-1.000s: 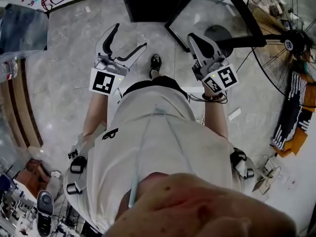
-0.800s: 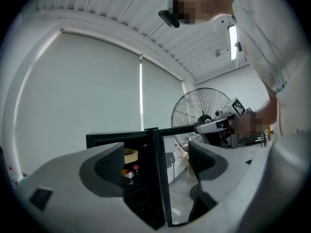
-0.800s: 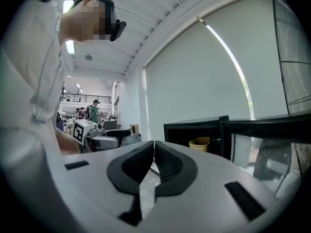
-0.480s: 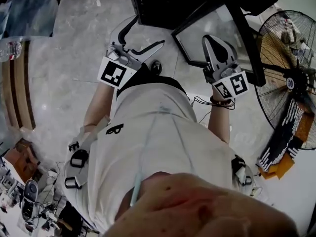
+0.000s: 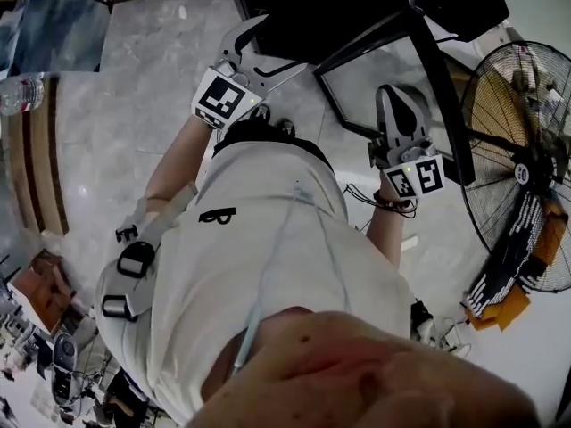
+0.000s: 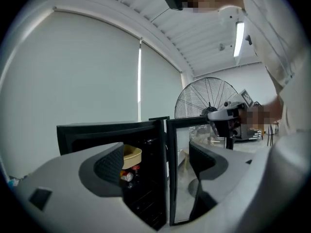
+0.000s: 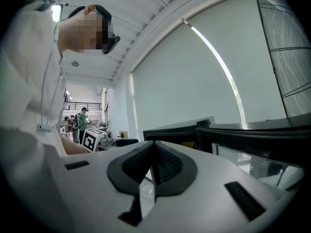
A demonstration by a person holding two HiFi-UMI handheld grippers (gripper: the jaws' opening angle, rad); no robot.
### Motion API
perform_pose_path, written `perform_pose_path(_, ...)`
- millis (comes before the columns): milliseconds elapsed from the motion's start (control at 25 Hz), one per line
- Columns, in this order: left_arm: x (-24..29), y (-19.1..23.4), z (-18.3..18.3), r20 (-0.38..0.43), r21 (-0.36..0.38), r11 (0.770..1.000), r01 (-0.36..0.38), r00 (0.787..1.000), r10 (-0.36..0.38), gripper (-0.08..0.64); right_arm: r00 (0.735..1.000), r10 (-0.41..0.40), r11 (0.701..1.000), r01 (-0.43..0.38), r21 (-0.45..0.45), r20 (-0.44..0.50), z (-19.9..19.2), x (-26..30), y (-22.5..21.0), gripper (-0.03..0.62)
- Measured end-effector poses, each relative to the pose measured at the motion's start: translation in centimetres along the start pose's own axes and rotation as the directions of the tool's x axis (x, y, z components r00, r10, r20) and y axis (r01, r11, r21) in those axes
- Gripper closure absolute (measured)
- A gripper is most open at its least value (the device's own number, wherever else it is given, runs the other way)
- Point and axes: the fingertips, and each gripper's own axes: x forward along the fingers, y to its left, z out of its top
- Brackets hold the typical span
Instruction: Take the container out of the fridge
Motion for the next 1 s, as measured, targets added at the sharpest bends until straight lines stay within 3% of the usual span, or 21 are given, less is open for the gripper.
perform_pose_path(160,2.1,1.8,-0.7,-0.02,-0.016,0.999,0.034,0.999,-0.034,0.15,0.999,-0.038,0.999,0.037,0.023,0.014,0.1,0.5,-0.8,0.575)
perform_pose_path(320,3.5,3.4,-2.1,-0.083,0.052,0.997,0.058,0.995,-0.054,0.149,0.999,-0.049,0.999,0.049,0.022,0.021,0.4,1.9,-0.4,0.575)
perform_pose_path(440,4.7,4.4,-3.0,-0.12,0.058,0.994,0.093,0.989,-0.085,0.146,0.999,-0.049,0.999,0.049,0.017,0.009,0.2,2.5,-0.3,0.575)
perform_pose_path(560,6.4,5.3,-4.1,-0.161,0.122,0.986,0.11,0.983,-0.089,0.144,0.998,-0.069,0.998,0.069,0.009,0.006,0.6,2.2,-0.9,0.577)
perform_pose_path(720,8.5,6.3,-5.8,-0.249,0.242,0.957,0.16,0.963,-0.098,0.138,0.995,-0.097,0.995,0.097,0.013,0.018,0.9,2.2,-1.4,0.575)
perform_pose_path(1000,11.6,6.6,-7.7,-0.334,0.376,0.894,0.244,0.936,-0.116,0.126,0.99,-0.137,0.99,0.136,0.033,0.019,1.0,1.4,-1.8,0.575)
